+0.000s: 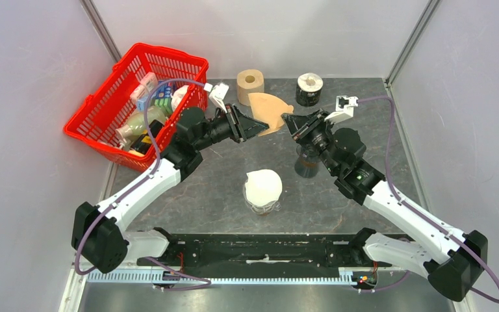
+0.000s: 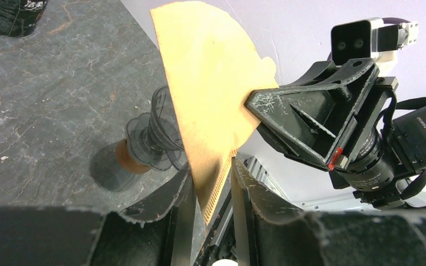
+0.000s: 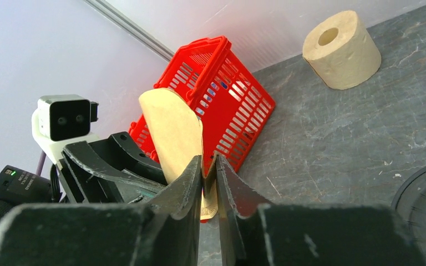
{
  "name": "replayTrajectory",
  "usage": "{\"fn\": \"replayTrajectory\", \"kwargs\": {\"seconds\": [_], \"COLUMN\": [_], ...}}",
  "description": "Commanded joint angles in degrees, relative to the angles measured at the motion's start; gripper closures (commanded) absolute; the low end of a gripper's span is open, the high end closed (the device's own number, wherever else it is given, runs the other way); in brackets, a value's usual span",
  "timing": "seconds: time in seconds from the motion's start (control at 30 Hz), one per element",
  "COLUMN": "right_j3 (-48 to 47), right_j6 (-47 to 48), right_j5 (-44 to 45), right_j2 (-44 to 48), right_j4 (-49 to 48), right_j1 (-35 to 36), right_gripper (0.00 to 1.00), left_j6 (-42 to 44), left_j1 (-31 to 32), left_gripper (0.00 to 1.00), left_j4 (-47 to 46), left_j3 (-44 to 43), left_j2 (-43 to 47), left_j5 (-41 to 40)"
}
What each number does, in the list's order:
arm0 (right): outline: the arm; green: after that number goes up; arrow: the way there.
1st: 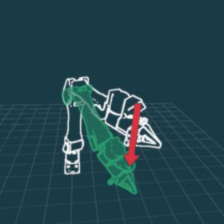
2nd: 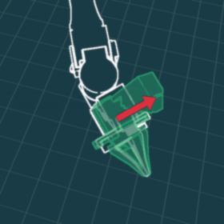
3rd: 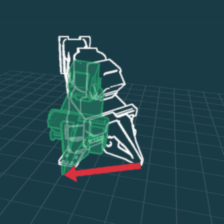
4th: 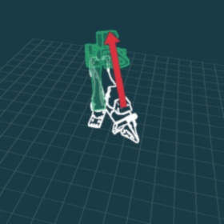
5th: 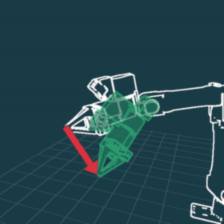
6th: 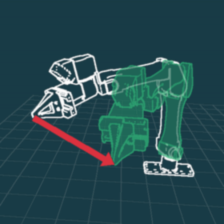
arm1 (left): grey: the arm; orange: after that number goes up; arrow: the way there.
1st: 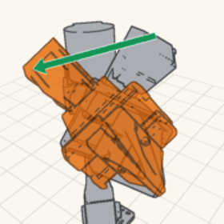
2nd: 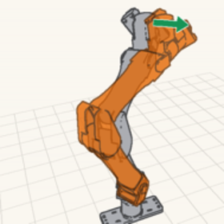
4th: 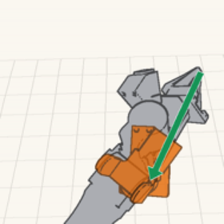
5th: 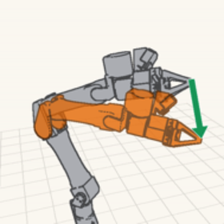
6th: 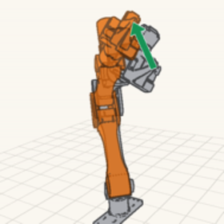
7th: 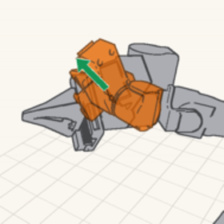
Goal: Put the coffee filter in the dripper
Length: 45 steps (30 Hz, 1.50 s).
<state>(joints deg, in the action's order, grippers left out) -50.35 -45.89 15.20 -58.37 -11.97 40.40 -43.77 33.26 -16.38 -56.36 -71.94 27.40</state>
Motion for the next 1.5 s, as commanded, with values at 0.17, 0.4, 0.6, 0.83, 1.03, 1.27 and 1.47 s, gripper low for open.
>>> {"fn": "replayTrajectory", "kwargs": {"seconds": [0.17,0.4,0.6,0.83,1.03,1.27,1.47], "right_j3": [1.2,0.9,0.3,-2.3,-6.6,-6.1,-6.1], "right_j6": [0.7,1.0,1.3,5.6,14.2,27.0,37.3], "right_j5": [-2.9,-3.2,-3.5,-3.9,-0.4,0.0,-12.4], "right_j2": [1.8,1.5,1.5,1.8,4.1,10.2,12.6], "right_j4": [-3.1,-3.9,-2.4,5.1,21.3,26.3,27.1], "right_j1": [0.3,0.3,0.3,0.3,0.3,0.3,0.3], "right_gripper": [0.78,0.79,0.77,0.32,0.03,0.03,0.03], "left_j6": [5.5,6.4,6.9,12.7,28.0,46.3,56.4], "left_j1": [0.1,0.1,0.1,0.2,0.1,0.1,0.1], "left_gripper": [0.97,0.84,0.98,0.98,0.98,0.98,0.98], "left_j4": [-4.4,1.0,-0.1,1.1,5.7,8.2,18.9], "left_j3": [-0.3,-4.1,-2.7,-1.5,-1.7,0.3,-3.7], "left_j2": [2.4,1.6,2.3,5.1,6.8,9.2,7.6], "left_j5": [3.9,5.2,3.6,2.7,9.2,18.7,23.0]}}
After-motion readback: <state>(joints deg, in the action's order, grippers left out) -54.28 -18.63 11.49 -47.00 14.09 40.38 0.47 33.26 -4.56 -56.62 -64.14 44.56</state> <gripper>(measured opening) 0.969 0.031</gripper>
